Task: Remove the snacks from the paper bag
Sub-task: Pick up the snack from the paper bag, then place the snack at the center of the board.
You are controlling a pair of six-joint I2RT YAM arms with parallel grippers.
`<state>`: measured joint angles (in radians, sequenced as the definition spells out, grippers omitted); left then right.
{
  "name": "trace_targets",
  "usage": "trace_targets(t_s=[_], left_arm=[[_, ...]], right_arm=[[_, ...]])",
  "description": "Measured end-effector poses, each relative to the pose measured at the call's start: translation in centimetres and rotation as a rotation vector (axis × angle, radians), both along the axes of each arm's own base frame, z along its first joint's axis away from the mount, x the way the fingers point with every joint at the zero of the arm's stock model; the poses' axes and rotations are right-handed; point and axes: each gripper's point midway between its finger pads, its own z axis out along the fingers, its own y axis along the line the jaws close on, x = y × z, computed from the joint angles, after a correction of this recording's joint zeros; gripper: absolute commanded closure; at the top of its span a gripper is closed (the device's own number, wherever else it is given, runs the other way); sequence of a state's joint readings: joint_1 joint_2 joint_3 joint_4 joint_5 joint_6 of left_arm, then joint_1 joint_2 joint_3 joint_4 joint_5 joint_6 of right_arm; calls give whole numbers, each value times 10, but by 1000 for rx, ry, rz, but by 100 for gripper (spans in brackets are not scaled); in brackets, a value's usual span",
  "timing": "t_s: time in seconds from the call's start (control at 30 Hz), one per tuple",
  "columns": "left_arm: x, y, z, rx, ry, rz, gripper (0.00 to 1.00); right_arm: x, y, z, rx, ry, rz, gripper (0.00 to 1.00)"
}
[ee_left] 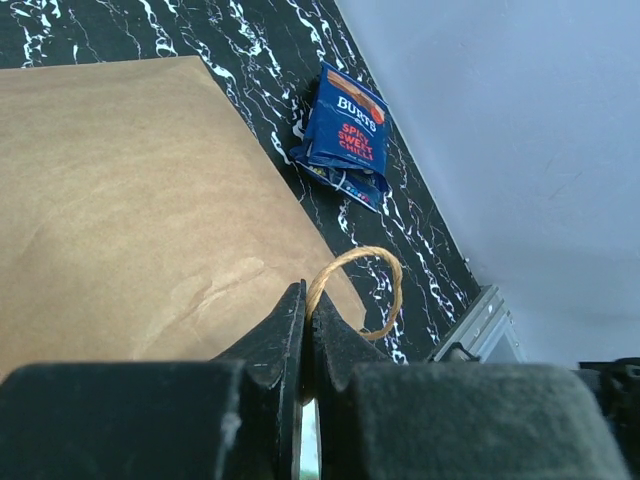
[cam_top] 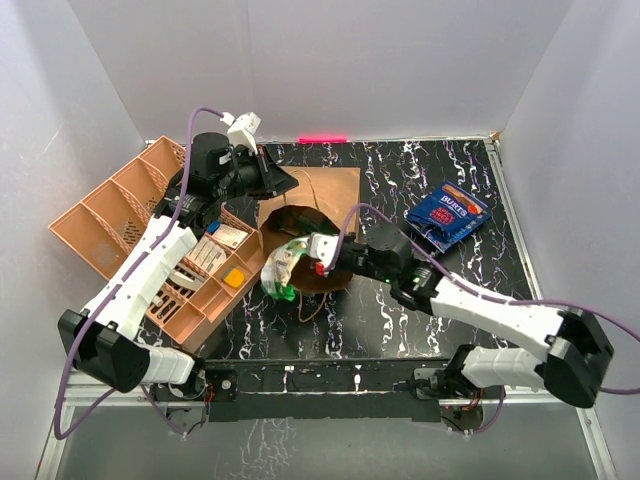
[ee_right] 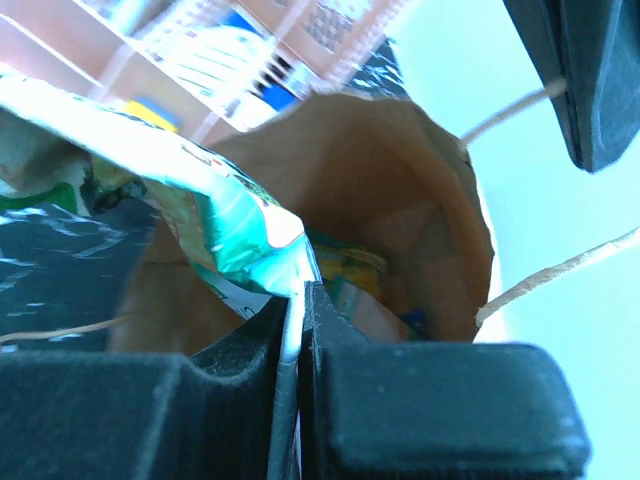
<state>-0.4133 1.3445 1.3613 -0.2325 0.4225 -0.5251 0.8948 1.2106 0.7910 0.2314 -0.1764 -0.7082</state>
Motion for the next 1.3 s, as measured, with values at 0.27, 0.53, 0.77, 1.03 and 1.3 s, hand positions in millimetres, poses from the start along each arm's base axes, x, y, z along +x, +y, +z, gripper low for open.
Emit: trace_targets(t_s=[0.27,0.53,0.77,1.03,1.3], left_arm=[[3,2,-4,8,2,17,100],[6,7,-8,27,-7,44,100],[6,14,-8,58,-25,75,100],[10,20,-12,86,-22,111,100],[12,24,-15,101,-18,131,100]], right_arm=[[-75,-15,26,12,273,206,93],[-107,-58,89,219,475,84,93],[-76,-117,114,467,569,-327,93],[-62,-172,111,700,659,-650,93],[-60,-238,114,1032,686,-932,93]])
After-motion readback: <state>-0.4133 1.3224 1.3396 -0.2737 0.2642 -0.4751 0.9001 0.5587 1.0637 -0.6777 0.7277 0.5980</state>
